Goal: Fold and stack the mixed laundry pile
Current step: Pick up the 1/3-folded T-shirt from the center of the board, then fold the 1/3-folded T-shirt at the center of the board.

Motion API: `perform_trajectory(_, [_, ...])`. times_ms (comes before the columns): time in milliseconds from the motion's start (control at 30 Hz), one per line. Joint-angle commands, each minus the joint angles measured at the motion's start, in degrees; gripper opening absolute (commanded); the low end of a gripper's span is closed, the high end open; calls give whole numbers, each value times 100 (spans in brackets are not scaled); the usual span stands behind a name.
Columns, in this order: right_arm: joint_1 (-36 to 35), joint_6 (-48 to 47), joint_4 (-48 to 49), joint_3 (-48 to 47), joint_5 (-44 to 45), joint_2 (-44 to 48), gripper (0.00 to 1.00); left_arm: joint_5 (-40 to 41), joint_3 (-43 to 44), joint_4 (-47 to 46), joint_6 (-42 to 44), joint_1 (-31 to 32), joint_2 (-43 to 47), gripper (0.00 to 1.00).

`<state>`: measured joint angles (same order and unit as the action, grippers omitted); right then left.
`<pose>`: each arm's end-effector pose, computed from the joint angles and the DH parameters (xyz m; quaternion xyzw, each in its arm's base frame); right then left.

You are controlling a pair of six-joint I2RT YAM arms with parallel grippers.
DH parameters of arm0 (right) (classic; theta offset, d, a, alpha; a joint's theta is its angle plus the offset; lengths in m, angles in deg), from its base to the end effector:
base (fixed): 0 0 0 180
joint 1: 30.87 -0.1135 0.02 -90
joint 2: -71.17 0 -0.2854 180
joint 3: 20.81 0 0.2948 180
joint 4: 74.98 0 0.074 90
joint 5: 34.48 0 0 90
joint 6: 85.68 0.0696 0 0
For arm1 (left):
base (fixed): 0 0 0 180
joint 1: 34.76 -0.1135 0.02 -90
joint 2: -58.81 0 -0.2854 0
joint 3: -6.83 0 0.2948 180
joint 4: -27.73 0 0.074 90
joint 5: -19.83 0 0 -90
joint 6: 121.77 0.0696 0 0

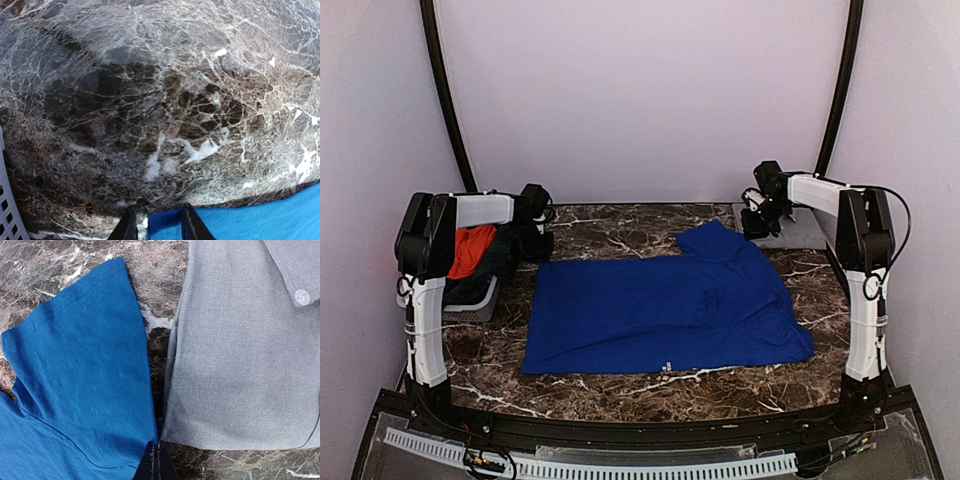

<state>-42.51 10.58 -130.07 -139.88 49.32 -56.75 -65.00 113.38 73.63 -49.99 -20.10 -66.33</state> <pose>0.5368 0.1182 0.1647 -0.0578 0.9712 0.0871 0.2142 0.5099 -0.1269 0.1236 -0.0402 0.9736 -0.0202 0.2240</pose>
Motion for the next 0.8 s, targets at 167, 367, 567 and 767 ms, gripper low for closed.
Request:
perform_trajectory(167, [20, -53, 90, -7, -30, 138, 0, -118, 128, 39, 64, -59, -180, 17])
perform_trajectory(367, [21, -46, 89, 18, -23, 214, 0, -162, 349, 247, 48, -59, -150, 0])
perform_trajectory(567, [20, 10, 211, 193, -13, 468, 0, -238, 277, 79, 100, -7, 292, 0])
perform_trajectory(767, [23, 123, 414, 599, -53, 854, 0, -128, -69, -63, 224, 52, 844, 0])
